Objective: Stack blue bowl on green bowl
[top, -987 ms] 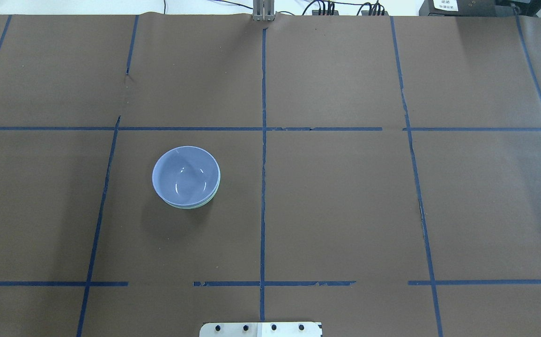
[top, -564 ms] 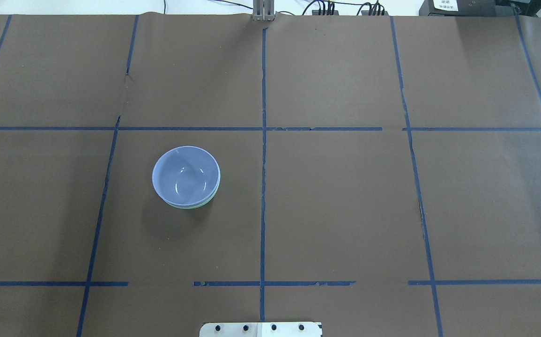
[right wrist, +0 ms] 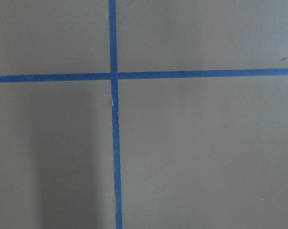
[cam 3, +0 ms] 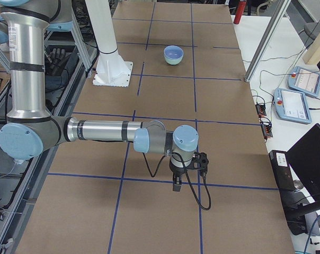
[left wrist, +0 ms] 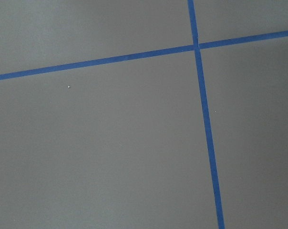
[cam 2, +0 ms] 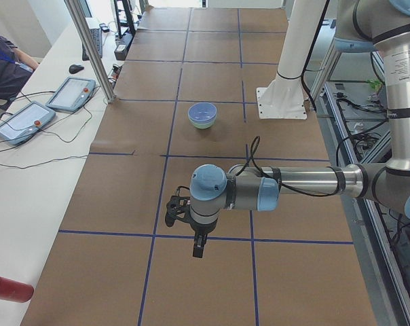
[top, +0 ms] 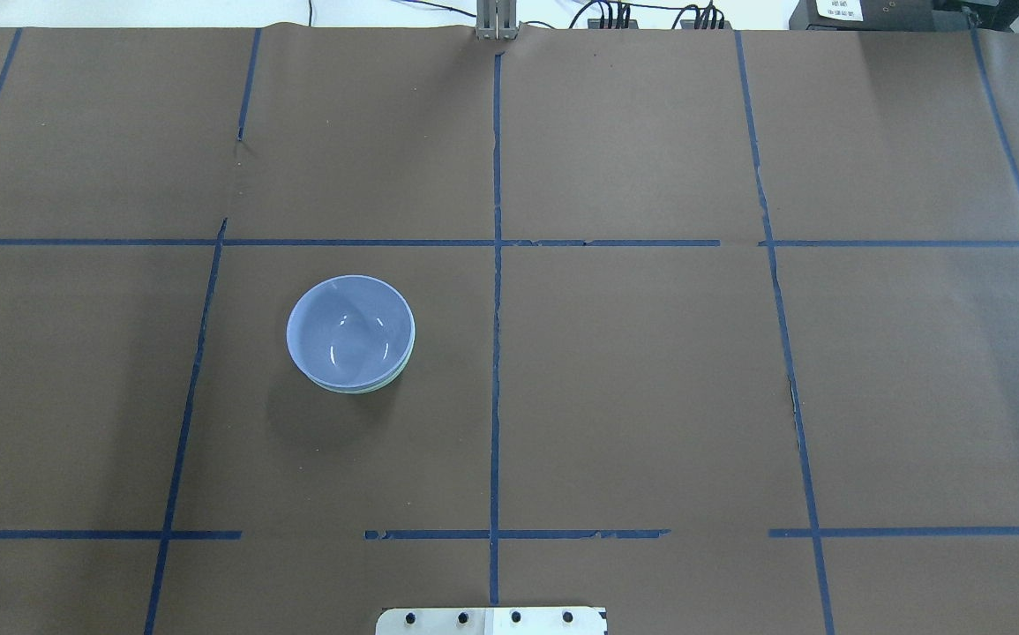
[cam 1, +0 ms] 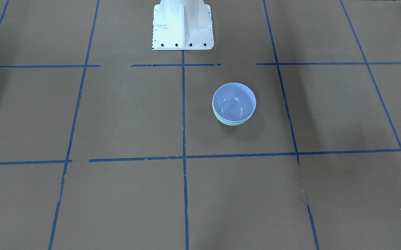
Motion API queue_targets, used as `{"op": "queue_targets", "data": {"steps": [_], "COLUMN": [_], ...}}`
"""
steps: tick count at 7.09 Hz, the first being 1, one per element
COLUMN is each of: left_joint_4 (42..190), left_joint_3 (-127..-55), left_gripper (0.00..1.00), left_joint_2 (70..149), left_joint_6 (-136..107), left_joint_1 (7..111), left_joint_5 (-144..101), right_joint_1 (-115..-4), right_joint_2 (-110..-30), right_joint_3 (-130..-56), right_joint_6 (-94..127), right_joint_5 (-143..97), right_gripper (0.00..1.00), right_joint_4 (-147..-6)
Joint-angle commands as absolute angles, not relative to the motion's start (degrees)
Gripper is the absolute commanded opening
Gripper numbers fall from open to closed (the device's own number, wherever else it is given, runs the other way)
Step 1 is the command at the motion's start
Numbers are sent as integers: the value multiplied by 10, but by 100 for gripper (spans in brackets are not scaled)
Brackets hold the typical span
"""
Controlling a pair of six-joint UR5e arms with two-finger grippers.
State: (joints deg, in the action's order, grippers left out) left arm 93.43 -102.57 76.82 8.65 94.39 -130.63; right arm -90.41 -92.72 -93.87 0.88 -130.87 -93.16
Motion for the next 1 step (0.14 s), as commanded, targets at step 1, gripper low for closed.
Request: {"op": "queue_targets", "data": {"steps": [1], "left_joint_4": [934], "left_joint_3": [-1026], "left_gripper": [100], "left_joint_2": [769], "left_joint_6": [86], "left_joint_1": [944], "left_joint_5": [-1306], "right_joint_1": [-904], "right_joint_2": [-927], "right_joint_3": [-939], "right_joint_6": [9], "right_joint_5": [-1309], "right_gripper": [100], "right_joint_4": [-932]}}
